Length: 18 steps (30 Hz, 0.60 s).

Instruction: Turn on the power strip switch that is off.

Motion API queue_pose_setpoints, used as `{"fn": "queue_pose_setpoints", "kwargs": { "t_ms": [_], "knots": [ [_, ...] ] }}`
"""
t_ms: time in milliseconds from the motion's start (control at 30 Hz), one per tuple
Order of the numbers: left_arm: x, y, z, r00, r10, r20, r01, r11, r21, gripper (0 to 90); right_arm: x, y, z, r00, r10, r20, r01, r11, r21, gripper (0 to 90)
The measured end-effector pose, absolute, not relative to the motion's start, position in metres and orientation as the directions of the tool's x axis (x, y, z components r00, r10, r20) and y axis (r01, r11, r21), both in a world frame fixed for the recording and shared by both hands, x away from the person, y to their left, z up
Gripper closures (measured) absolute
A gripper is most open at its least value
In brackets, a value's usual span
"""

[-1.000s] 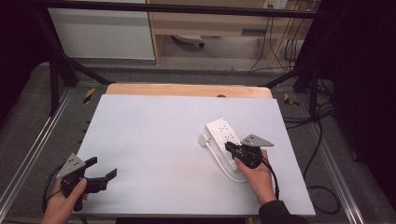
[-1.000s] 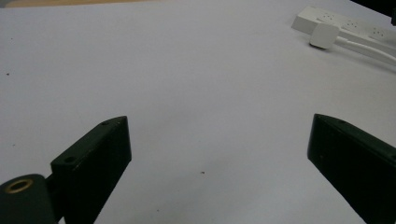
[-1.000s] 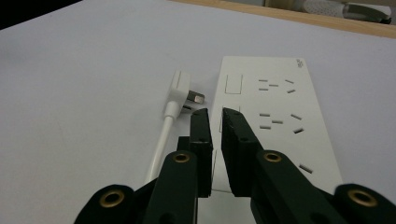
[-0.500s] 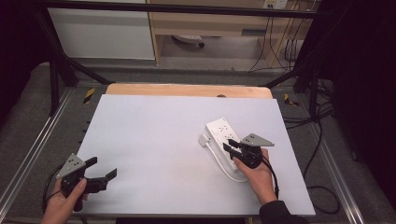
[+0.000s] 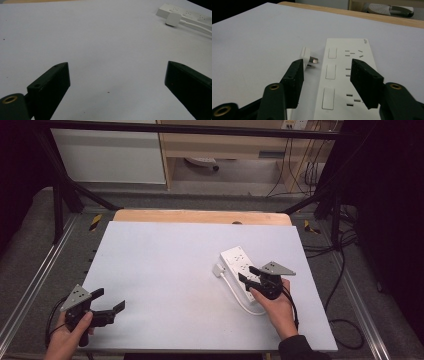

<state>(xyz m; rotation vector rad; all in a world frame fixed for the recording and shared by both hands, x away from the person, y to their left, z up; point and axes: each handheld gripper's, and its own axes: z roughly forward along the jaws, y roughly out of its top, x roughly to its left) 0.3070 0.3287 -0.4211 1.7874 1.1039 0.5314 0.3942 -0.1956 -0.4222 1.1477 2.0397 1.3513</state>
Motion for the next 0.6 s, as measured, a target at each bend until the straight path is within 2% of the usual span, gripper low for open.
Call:
{"fn": "queue_pose_setpoints", "kwargs": {
  "t_ms": [300, 600],
  "knots": [
    [0.307, 0.329, -0.421, 0.499, 0.86, -0.106, 0.453, -0.155, 0.878, 6.2, 0.391, -0.199, -0.411, -0.525, 0.846, 0.093, 0.383, 0.138, 0.913, 33.9],
    [0.307, 0.329, -0.421, 0.5, 0.859, -0.108, 0.453, -0.153, 0.878, 6.2, 0.387, -0.201, -0.403, -0.53, 0.842, 0.105, 0.368, 0.117, 0.922, 25.1]
  ]
}}
